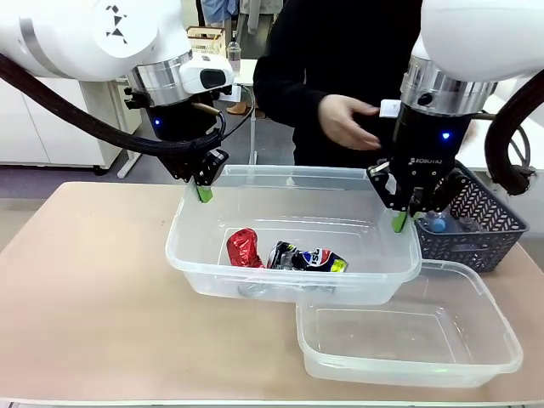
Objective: Sort the waste into each basket.
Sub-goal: Offer the picked Organizing box to the human.
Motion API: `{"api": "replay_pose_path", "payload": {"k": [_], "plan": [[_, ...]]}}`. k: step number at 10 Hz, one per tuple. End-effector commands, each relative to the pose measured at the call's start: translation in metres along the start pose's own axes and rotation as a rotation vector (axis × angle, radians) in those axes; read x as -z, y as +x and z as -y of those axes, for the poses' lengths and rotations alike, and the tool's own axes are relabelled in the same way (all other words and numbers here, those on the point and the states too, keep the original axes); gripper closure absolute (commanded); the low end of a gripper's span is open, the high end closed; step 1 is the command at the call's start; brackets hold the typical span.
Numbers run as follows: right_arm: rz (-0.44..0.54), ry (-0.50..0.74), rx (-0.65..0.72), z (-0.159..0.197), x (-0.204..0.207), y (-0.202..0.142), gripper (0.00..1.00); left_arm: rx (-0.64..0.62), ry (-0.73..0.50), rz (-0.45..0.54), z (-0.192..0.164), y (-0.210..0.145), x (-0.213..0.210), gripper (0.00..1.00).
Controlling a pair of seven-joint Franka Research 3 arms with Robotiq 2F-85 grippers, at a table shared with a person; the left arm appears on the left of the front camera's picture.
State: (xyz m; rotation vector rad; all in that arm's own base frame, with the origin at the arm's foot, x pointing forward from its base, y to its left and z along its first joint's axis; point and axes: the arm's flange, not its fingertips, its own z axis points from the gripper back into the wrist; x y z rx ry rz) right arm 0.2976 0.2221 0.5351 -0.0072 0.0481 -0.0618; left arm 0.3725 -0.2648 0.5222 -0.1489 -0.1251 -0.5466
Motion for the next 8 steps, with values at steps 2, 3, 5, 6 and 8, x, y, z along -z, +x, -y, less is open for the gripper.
{"api": "replay_pose_path", "payload": {"k": [2, 3, 5, 6, 8], "plan": [[-0.010, 0.003, 0.009, -0.0032, -0.0035, 0.0012, 0.94, 0.023, 0.002, 0.011, -0.0026, -0.0022, -0.0037, 0.93], [-0.010, 0.003, 0.009, -0.0032, -0.0035, 0.0012, 0.94, 0.023, 0.002, 0.011, -0.0026, -0.0022, -0.0037, 0.93], [-0.010, 0.003, 0.009, -0.0032, -0.0035, 0.0012, 0.94, 0.023, 0.002, 0.011, -0.0026, -0.0022, -0.0037, 0.93], [-0.010, 0.003, 0.009, -0.0032, -0.0035, 0.0012, 0.94, 0.023, 0.002, 0.011, -0.0026, -0.0022, -0.0037, 0.93], [-0.010, 0.003, 0.009, -0.0032, -0.0035, 0.0012, 0.94, 0.023, 0.002, 0.011, -0.0026, -0.0022, -0.0037, 0.93]]}}
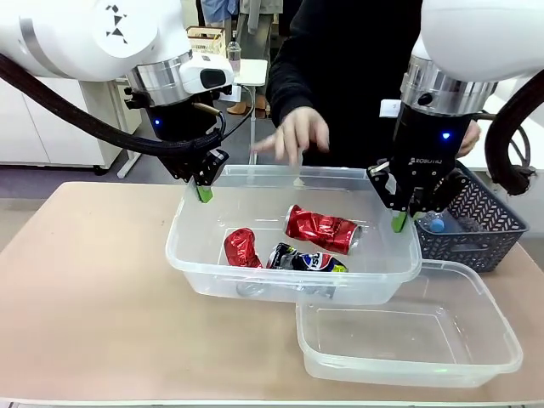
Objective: Sort the waste into each basket.
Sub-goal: Offer the picked Organizing box to the human.
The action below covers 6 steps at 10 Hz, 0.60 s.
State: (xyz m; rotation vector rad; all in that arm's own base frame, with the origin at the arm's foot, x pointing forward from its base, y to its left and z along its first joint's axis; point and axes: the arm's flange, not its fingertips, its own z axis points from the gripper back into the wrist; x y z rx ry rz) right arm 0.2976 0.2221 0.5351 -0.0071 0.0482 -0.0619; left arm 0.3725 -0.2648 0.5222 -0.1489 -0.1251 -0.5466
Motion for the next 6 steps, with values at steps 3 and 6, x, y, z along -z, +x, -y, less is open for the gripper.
{"api": "replay_pose_path", "payload": {"k": [3, 6], "plan": [[-0.010, 0.003, 0.009, -0.0032, -0.0035, 0.0012, 0.94, 0.023, 0.002, 0.011, -0.0026, -0.0022, -0.0037, 0.93], [-0.010, 0.003, 0.009, -0.0032, -0.0035, 0.0012, 0.94, 0.023, 0.002, 0.011, -0.0026, -0.0022, -0.0037, 0.93]]}}
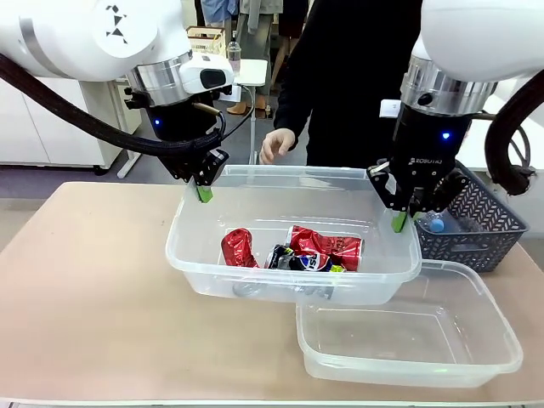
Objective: Sort the waste into each basket.
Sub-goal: Offer the picked Organizing box to the human.
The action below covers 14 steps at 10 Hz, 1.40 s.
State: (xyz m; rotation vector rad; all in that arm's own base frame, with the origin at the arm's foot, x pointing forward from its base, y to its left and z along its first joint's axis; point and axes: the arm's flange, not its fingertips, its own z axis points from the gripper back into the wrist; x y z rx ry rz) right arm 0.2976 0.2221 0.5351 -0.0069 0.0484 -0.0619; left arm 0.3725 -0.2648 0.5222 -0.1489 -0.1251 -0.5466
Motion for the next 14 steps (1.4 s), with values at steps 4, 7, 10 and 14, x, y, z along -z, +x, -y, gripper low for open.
{"api": "replay_pose_path", "payload": {"k": [4, 7, 10, 14], "plan": [[-0.016, -0.017, -0.045, -0.009, -0.010, 0.030, 0.94, -0.015, 0.018, 0.000, -0.011, 0.021, -0.008, 0.93], [-0.114, 0.053, -0.238, -0.041, -0.008, 0.161, 0.94, -0.094, 0.089, 0.005, -0.065, 0.108, -0.005, 0.93], [-0.160, 0.079, -0.226, -0.059, 0.020, 0.214, 0.94, -0.109, 0.026, -0.069, -0.086, 0.150, 0.033, 0.93], [-0.176, 0.054, -0.179, -0.039, 0.045, 0.226, 0.94, -0.088, 0.062, -0.074, -0.113, 0.129, 0.042, 0.93]]}}
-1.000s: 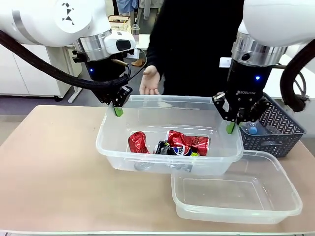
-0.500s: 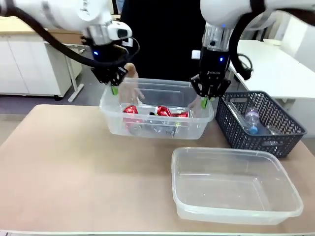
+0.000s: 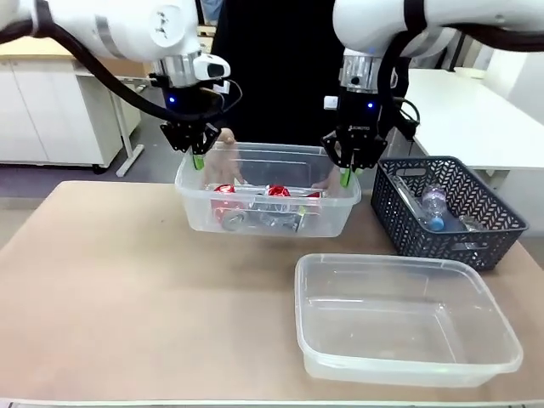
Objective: Sort the waste into each basket.
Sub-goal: Offer the picked Organizing box to the human, then release the Organizing box you were holding.
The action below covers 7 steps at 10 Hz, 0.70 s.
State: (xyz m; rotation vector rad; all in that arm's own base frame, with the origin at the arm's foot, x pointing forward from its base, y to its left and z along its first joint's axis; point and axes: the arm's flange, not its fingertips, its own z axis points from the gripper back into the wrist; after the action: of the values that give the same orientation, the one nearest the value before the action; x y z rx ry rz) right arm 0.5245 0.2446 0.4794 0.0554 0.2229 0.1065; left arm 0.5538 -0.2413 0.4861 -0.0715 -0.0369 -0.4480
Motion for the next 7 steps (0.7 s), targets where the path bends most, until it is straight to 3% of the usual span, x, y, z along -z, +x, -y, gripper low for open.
{"api": "replay_pose_path", "payload": {"k": [1, 7], "plan": [[0.000, 0.000, -0.009, -0.0021, 0.0011, -0.0014, 0.94, 0.012, 0.003, 0.025, 0.0048, -0.0077, -0.0035, 0.93], [0.000, 0.000, -0.009, -0.0021, 0.0011, -0.0014, 0.94, 0.012, 0.003, 0.025, 0.0048, -0.0077, -0.0035, 0.93]]}}
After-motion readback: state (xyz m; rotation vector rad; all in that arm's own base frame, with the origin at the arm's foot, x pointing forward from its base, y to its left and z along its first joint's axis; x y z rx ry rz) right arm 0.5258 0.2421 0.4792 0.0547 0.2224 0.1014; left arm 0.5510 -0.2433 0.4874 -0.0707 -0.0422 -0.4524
